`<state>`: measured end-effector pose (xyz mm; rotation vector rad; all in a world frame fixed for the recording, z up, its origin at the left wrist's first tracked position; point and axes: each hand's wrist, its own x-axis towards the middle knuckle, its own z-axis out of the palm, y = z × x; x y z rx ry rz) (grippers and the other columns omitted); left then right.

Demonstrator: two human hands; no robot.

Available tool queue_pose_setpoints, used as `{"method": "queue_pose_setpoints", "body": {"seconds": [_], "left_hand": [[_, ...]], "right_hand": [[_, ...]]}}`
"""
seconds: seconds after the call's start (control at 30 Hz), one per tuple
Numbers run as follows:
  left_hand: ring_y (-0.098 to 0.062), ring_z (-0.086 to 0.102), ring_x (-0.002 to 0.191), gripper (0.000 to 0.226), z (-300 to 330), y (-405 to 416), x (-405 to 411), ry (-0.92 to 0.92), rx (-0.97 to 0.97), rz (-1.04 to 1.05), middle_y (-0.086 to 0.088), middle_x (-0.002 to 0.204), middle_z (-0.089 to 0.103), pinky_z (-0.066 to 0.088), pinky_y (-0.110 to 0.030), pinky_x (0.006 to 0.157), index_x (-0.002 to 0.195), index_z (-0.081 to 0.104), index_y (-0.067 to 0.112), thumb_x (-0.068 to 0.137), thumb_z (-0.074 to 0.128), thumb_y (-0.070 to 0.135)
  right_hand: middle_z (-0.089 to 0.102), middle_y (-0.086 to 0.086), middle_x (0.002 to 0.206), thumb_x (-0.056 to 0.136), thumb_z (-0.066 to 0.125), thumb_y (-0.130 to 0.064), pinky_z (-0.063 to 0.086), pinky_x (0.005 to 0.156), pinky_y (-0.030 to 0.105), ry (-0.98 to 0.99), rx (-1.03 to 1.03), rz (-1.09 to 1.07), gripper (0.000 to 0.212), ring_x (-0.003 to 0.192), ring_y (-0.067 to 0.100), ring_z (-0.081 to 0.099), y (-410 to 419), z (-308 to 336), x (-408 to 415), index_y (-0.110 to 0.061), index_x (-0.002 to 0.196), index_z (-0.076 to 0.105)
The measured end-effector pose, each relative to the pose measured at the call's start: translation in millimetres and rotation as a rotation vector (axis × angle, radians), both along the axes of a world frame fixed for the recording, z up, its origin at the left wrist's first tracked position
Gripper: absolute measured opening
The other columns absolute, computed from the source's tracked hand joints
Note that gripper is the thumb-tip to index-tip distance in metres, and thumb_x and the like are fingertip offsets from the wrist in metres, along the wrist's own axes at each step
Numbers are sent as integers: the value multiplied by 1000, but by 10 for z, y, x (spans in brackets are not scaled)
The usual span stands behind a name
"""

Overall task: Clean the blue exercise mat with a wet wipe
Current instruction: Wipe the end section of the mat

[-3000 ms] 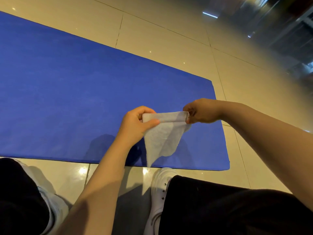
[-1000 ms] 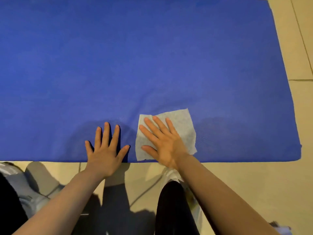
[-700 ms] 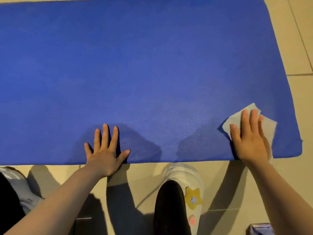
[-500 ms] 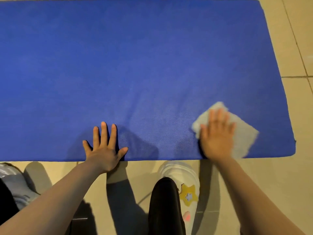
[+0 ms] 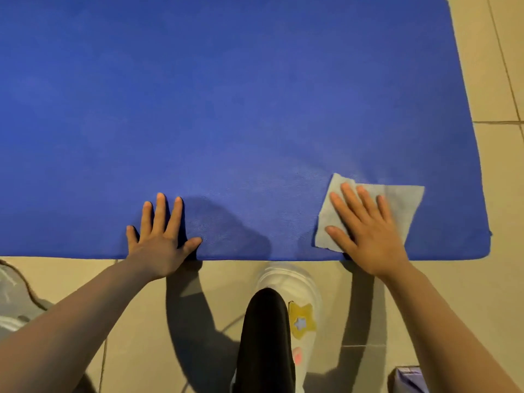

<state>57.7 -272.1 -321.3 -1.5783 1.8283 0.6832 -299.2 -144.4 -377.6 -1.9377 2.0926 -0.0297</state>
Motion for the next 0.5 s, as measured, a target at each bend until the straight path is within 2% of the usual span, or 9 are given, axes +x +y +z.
{"method": "queue_pose_setpoints", "body": {"seconds": [0.07,0.17,0.27,0.33,0.4,0.47,0.5], "left_hand": [[-29,-24,149,91,-17,15,-1,-8,-10,-6,-1,159,-35,2,-56,119,149,-29,31,82,17,72],[-29,-23,149,95,-24,37,-17,-16,-23,-10,-2,159,-33,4,-55,119,150,-28,31,74,11,72],[-29,-24,149,94,-25,30,-28,-13,-25,-5,-1,159,-34,3,-55,119,150,-28,31,75,11,72],[-28,-24,149,93,-27,36,-35,-19,-26,-18,-1,159,-34,3,-55,119,150,-28,31,77,12,72],[-29,-23,149,90,-43,54,-23,-37,-47,-32,-2,159,-33,4,-55,119,150,-29,30,82,13,71],[-29,-22,150,89,-44,50,-21,-46,-50,-35,-2,160,-33,5,-55,119,150,-28,30,84,15,71],[-29,-22,150,91,-37,45,-23,-46,-49,-32,-3,160,-32,5,-54,119,150,-28,30,81,14,72]], "right_hand": [[4,-3,165,97,12,-66,-2,121,45,22,54,-254,70,152,24,3,333,55,-362,-30,157,9],[2,3,165,93,2,-69,3,121,54,55,84,-590,80,151,31,2,542,108,-368,-23,158,9],[-1,10,164,88,-2,-66,-2,119,59,26,107,-662,85,150,39,-3,292,141,44,-19,158,8],[5,11,164,87,5,-64,-6,116,57,-34,135,-460,83,149,42,2,18,167,440,-20,157,14],[19,11,162,94,20,-61,3,116,60,-29,83,-126,73,147,43,13,-253,164,909,-21,154,27],[11,7,164,99,35,-56,7,117,64,-36,84,162,66,149,40,5,-502,179,1313,-25,155,23],[5,6,165,98,42,-55,2,117,63,-56,104,247,69,150,38,-3,-603,187,1451,-26,156,18]]}}
